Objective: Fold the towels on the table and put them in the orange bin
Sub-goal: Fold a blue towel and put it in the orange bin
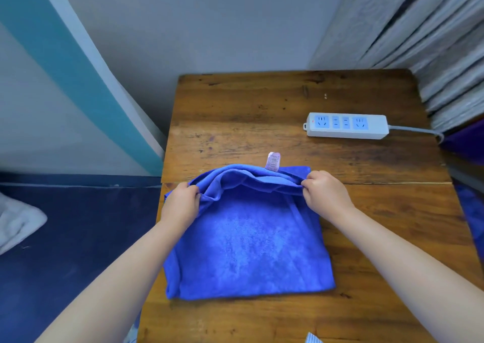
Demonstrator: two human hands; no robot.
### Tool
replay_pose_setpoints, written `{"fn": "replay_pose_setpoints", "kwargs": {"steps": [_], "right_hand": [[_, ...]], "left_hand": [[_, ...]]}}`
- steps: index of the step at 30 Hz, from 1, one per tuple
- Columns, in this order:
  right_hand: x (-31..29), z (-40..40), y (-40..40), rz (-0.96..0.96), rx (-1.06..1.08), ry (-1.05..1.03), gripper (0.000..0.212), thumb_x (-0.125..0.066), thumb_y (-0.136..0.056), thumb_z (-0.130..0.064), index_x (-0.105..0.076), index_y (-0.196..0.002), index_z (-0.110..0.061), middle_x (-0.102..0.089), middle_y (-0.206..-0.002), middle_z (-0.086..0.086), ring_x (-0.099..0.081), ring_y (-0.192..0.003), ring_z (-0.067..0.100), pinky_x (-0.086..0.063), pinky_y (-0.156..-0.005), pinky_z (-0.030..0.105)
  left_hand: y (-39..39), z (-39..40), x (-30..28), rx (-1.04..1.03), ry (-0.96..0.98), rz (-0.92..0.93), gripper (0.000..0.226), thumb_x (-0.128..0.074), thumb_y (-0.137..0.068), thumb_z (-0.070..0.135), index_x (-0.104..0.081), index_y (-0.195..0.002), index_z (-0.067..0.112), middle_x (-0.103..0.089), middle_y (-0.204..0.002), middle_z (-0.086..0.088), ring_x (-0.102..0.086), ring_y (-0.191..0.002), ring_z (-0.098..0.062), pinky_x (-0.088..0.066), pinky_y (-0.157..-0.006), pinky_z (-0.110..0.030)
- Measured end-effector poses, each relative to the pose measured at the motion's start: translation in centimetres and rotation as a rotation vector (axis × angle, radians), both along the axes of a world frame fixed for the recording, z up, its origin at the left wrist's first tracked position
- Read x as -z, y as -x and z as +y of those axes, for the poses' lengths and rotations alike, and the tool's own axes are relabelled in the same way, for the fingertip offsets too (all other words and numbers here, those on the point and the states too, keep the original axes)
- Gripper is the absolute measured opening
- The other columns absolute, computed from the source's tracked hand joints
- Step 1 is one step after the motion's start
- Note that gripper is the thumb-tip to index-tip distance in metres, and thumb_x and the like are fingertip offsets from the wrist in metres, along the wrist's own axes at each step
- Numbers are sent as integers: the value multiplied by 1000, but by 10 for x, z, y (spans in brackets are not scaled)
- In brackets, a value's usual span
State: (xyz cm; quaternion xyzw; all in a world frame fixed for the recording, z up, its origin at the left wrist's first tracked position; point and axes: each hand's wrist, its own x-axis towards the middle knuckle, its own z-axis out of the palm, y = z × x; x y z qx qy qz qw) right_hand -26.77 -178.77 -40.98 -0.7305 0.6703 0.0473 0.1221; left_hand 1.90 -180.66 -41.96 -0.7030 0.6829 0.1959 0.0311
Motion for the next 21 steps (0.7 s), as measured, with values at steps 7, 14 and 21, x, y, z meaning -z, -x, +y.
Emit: {"fn": "replay_pose_setpoints", "kwargs": {"steps": [7, 14, 21], "right_hand": [[-48, -39, 6, -164, 118, 195, 25, -49, -88, -9, -69, -99, 1, -66, -101, 15, -58, -97, 28, -47, -79, 32], [-124, -64, 14, -405, 3, 234, 12, -60, -77, 6, -72, -80, 6, -71, -87, 20, -61, -79, 30, -43, -71, 27], [-174, -43, 7, -370, -136, 44, 11, -65, -76, 2, -71, -83, 7, -69, -95, 15, -59, -82, 20, -41, -75, 19]], "left_hand": [[-35, -20, -45, -50, 296, 178, 17, -55, -85, -1, -67, -78, -11, -56, -92, -22, -55, -88, -32, -39, -74, -31], [-75, -31, -109, 64, 424, 170, 8, -63, -77, -7, -67, -71, -9, -58, -87, -22, -58, -79, -32, -38, -71, -26], [-79, -8, -145, 193, 425, 324, 9, -67, -73, -8, -67, -64, -5, -50, -81, -6, -53, -75, -21, -38, -72, -22]]}}
